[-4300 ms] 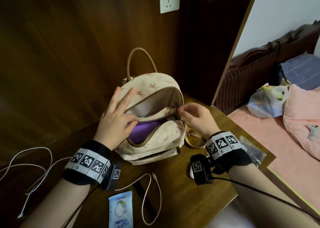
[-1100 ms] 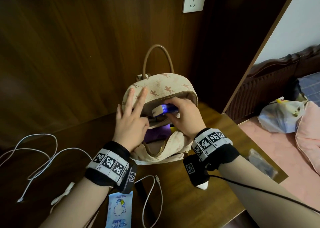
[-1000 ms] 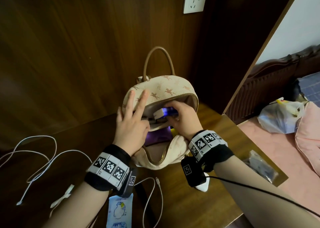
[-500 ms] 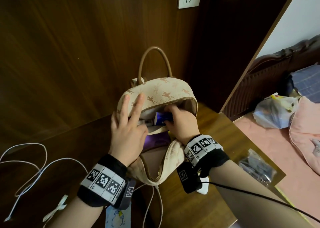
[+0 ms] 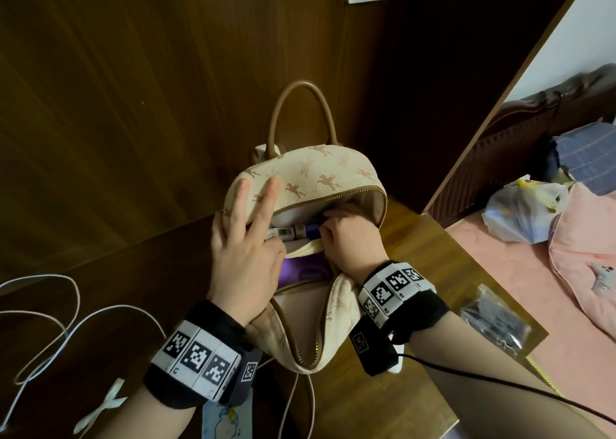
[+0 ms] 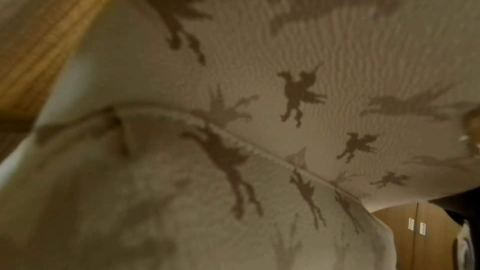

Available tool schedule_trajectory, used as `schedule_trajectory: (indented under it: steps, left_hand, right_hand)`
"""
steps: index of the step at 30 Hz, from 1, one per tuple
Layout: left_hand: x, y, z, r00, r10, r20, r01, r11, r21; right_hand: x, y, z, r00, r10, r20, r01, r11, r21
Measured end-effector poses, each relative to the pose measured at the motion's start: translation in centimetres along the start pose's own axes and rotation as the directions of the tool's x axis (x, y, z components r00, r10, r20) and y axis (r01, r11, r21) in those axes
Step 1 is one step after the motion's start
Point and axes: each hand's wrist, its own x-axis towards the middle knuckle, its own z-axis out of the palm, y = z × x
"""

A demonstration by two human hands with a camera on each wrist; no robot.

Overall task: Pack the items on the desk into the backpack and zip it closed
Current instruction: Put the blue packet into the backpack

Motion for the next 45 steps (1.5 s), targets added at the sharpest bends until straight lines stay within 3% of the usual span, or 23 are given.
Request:
schedule_trajectory:
  steps: [16,25,28,33,35,39,45]
  left_hand:
    - [-0.1,-0.1,0.1,1.0,-0.017,0.006,0.017,1.0,-0.006]
    - [0.1,-0.4,0.0,1.0,-0.008,0.012,0.008,1.0,-0.015]
    - [0.0,-0.8,-0.4,0.999,0.036,-0.002,-0.036,0.997,-0.072]
    - [-0.1,-2.1,-1.3,0.976,0.178,-0.129,-0.204,0.951,-0.232]
    - [-0.4,-2.4,-1.9,0.971,0.175,-0.162,-0.215,0.937,-0.277]
    - [-1.8,-3.2,-2.5,0.976,0.087,-0.2,-0.154,0.923,-0.352]
    - [-4.7,-5.3,-2.4,0.994,-0.073,-0.078,0.046,0.95,-0.308]
  right_hand:
    - [-1.0,-0.2,-2.2,0.989,-0.074,0.125,0.08,0.996,-0.039]
    - [-2.3,-0.1,-4.6,0.986,-0.157,0.048,0.142,0.962,0.234]
    - [-2.9,-0.5,-5.2,0.99,-0.14,0.028,0.126,0.948,0.293]
    - [-3.4,-1.3,-5.9,0.996,-0.089,-0.003,0.084,0.92,0.383]
    - [-3.7,-1.7,-6.4,0.996,-0.085,-0.006,0.08,0.91,0.407]
    - [-4.6,-3.3,-7.9,0.991,-0.129,-0.036,0.132,0.884,0.448]
    - [-5.9,-7.9,-10.9,0.955,-0.288,-0.064,0.282,0.825,0.489]
